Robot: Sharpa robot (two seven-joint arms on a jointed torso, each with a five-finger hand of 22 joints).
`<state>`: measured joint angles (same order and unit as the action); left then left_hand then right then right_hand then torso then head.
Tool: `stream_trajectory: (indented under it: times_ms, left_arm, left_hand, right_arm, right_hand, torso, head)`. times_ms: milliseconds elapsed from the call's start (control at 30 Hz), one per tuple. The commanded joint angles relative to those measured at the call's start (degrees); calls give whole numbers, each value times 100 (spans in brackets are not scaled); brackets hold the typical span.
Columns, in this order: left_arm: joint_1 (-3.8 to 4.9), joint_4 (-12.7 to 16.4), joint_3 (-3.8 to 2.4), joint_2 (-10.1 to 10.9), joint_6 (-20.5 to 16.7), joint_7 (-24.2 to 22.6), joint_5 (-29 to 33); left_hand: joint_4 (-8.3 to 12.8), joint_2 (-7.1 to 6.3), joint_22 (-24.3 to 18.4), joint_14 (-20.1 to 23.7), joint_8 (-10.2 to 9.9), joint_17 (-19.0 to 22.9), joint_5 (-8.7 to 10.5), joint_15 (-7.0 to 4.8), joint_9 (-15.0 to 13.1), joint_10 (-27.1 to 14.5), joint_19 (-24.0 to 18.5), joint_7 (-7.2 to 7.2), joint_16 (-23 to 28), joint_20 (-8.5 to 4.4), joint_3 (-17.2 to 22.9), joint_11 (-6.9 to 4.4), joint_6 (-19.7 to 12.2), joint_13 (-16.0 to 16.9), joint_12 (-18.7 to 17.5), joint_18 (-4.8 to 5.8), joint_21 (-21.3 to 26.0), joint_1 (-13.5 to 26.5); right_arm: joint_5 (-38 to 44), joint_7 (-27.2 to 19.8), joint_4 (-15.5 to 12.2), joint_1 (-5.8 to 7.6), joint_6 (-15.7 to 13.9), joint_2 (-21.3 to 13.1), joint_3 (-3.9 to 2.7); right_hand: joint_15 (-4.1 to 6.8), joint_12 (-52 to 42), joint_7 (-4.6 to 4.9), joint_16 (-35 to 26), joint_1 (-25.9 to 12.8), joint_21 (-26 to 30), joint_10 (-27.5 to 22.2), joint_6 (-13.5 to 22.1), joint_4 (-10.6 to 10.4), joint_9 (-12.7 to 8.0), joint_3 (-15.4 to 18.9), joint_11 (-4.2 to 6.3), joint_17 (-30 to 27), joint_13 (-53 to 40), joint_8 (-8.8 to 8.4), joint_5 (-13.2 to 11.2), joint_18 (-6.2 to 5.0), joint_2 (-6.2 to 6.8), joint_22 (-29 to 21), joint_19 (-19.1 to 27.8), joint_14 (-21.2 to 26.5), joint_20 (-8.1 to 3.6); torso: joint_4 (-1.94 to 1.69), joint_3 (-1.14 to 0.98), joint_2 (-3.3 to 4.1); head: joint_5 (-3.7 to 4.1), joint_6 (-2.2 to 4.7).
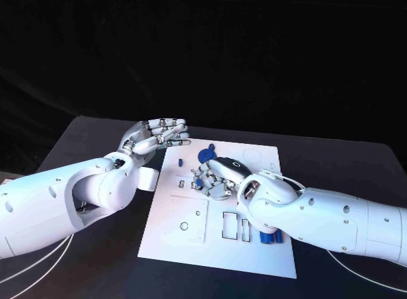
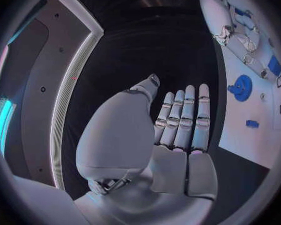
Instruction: Assemble the parts on the task board
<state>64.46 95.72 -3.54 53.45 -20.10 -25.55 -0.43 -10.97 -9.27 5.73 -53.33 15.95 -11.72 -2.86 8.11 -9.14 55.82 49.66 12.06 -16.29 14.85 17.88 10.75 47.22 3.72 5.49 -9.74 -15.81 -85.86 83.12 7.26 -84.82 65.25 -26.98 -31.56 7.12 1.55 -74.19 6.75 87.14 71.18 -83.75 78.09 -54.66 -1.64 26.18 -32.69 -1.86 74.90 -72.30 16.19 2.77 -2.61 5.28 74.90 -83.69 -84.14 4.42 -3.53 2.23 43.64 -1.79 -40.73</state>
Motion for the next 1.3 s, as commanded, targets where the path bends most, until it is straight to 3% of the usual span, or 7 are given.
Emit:
stream_trajectory:
  times_ms: [33, 300, 1033, 1300]
  left_arm:
    - [6, 16, -5, -14, 101, -29, 10]
    - [6, 16, -5, -12, 103, -23, 10]
    - [6, 16, -4, -2, 102, -15, 10]
    - [6, 16, -4, 3, 100, -12, 10]
  left_hand:
    - [25, 6, -9, 4, -34, -8, 2, 47, 5, 4, 25, 159, 24, 6, 13, 16, -6, 0, -22, -76, 32, 52]
    - [26, 5, -13, 4, -38, -11, 2, 48, 6, 8, 25, 158, 29, 6, 13, 16, -3, 0, -29, -76, 35, 59]
    - [26, 5, -13, 4, -38, -11, 2, 48, 6, 8, 25, 158, 29, 6, 13, 16, -3, 0, -29, -76, 35, 59]
    - [26, 5, -13, 4, -38, -11, 2, 48, 6, 8, 25, 158, 29, 6, 13, 16, -3, 0, -29, -76, 35, 59]
  right_arm:
    - [201, 90, 6, -12, 152, 10, 4]
    - [321, 176, 12, -19, 227, 1, 8]
    - [410, 327, 28, -21, 219, -12, 11]
    - [414, 325, 36, -21, 189, -5, 11]
  right_hand:
    - [37, 26, -24, 21, -15, -18, -20, -46, 27, 208, -11, -4, 658, 5, 147, 14, 60, 20, 848, -93, -405, -2]
    - [34, 32, -18, 17, -52, -7, -18, -35, 18, 212, 8, -9, 649, 7, 150, 12, 57, 50, 838, -85, -402, -1]
    - [1, 129, 25, 3, -319, 31, -65, 39, -80, 198, 194, -48, 626, 91, 128, 13, 48, 345, 815, -61, -394, 24]
    - [-2, 156, 31, 0, -340, 48, -81, 67, -92, 192, 234, -52, 622, 115, 114, 13, 43, 388, 799, -47, -392, 28]
  torso:
    - [-1, 2, -6]
    - [3, 5, -2]
    - [-5, 13, -11]
    - [-5, 11, -8]
  head:
    - [4, -11]
    - [15, -24]
    - [34, -23]
    - [35, -22]
